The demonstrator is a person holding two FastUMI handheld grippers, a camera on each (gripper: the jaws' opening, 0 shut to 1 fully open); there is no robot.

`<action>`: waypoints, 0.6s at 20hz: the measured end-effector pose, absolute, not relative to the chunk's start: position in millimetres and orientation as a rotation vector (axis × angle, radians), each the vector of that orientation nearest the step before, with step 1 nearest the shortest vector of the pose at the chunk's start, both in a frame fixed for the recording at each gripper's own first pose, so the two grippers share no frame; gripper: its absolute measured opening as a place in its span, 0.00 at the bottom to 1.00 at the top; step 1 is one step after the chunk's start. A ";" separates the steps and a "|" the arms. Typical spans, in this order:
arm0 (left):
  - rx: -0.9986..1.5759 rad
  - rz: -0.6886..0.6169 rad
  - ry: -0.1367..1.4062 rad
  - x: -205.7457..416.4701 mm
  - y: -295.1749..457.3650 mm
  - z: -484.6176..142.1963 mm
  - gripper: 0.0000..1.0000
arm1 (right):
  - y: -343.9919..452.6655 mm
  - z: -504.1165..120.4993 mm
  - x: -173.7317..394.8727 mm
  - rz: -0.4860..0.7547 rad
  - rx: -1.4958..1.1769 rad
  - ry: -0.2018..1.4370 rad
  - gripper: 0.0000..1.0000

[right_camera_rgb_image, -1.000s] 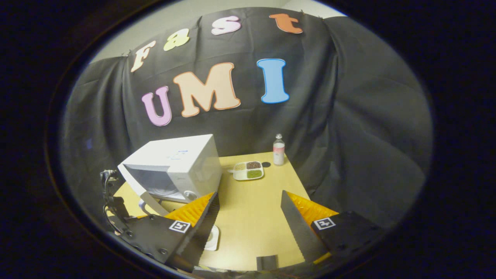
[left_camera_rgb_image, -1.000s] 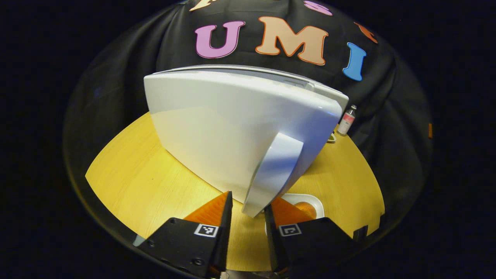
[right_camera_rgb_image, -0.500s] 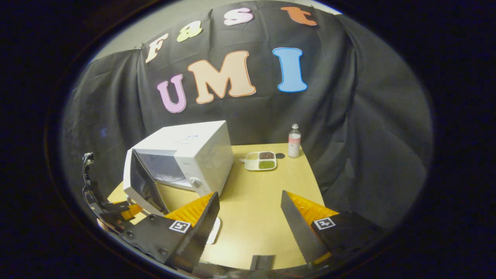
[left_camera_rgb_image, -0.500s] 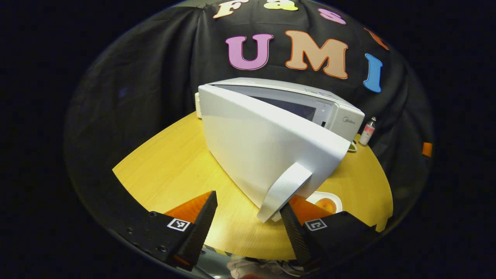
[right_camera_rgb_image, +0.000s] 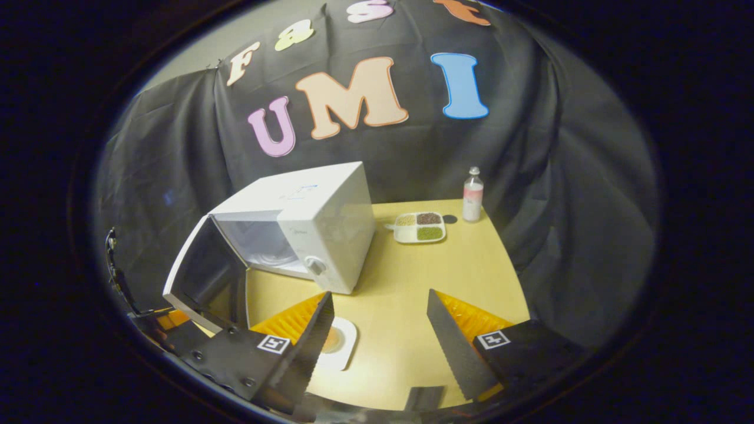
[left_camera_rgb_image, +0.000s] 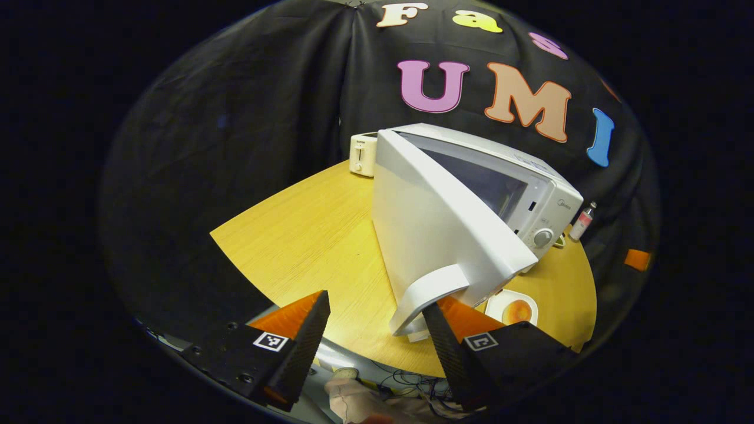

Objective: Open the microwave oven with the left hand, put the food in, and close the microwave oven.

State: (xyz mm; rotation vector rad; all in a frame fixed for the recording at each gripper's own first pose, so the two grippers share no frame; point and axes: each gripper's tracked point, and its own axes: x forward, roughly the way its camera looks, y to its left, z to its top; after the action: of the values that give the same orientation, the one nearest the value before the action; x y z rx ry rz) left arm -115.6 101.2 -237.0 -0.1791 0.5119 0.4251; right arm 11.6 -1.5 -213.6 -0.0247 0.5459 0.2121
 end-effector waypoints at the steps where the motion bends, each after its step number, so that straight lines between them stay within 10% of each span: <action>1: -0.179 0.424 0.515 -119.4 107.4 -238.7 0.93 | 6.1 -220.9 8.2 0.213 -0.023 0.562 0.91; 12: -0.222 0.382 0.610 -167.0 208.3 -250.2 0.96 | 87.8 -304.9 2.2 0.119 -0.013 0.719 0.99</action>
State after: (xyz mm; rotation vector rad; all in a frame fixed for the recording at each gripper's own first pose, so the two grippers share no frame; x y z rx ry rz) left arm -167.0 208.3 -250.2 -0.2225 0.6096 0.3820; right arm 2.2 87.8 -304.9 -0.0132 0.7192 0.1186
